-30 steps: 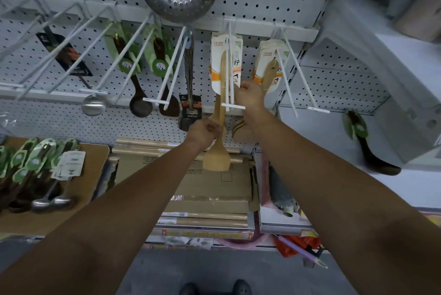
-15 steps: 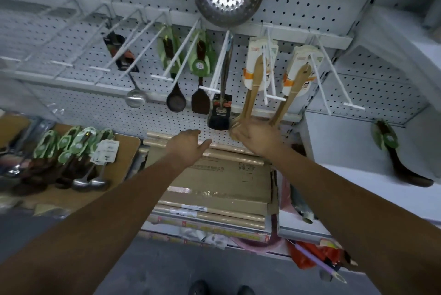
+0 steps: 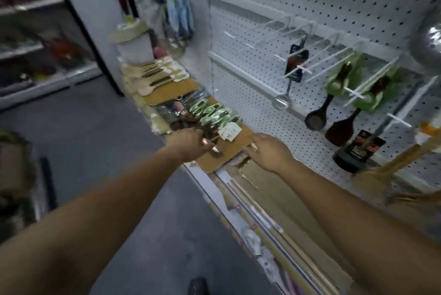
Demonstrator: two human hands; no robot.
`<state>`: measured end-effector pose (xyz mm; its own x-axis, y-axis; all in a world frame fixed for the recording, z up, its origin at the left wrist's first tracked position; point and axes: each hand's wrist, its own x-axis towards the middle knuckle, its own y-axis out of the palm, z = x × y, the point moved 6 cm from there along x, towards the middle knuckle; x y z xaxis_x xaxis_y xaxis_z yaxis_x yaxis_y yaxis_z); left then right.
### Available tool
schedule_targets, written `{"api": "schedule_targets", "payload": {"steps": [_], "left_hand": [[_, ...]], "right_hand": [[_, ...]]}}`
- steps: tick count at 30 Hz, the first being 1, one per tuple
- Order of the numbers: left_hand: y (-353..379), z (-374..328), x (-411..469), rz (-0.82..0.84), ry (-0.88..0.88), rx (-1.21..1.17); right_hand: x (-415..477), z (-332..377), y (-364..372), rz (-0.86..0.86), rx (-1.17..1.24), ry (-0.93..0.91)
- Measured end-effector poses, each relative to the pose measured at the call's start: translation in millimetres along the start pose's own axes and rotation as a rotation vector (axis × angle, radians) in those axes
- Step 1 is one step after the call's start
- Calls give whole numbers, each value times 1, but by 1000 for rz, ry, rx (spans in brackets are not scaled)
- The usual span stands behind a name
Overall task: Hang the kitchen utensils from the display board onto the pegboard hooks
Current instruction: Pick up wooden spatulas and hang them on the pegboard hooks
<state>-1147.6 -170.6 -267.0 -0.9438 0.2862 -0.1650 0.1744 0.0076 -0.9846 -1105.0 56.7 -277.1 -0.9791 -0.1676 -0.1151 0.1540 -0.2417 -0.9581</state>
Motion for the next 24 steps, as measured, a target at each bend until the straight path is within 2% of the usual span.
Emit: {"api": "schedule_targets", "payload": {"steps": [5,11,16,24], "left_hand": [[2,114,-26,8,-184,-49],[9,257,-31,2,-281,-74],[22,368,-17,35,-337,-114],[10,485,38,63,-326,-127]], "right_hand": [[67,112,8,-4,-60,-200],[155,248,47,26,-113,-359],[224,334,78,81,-72,-351],[336,411,101,114,-117,-340]]}}
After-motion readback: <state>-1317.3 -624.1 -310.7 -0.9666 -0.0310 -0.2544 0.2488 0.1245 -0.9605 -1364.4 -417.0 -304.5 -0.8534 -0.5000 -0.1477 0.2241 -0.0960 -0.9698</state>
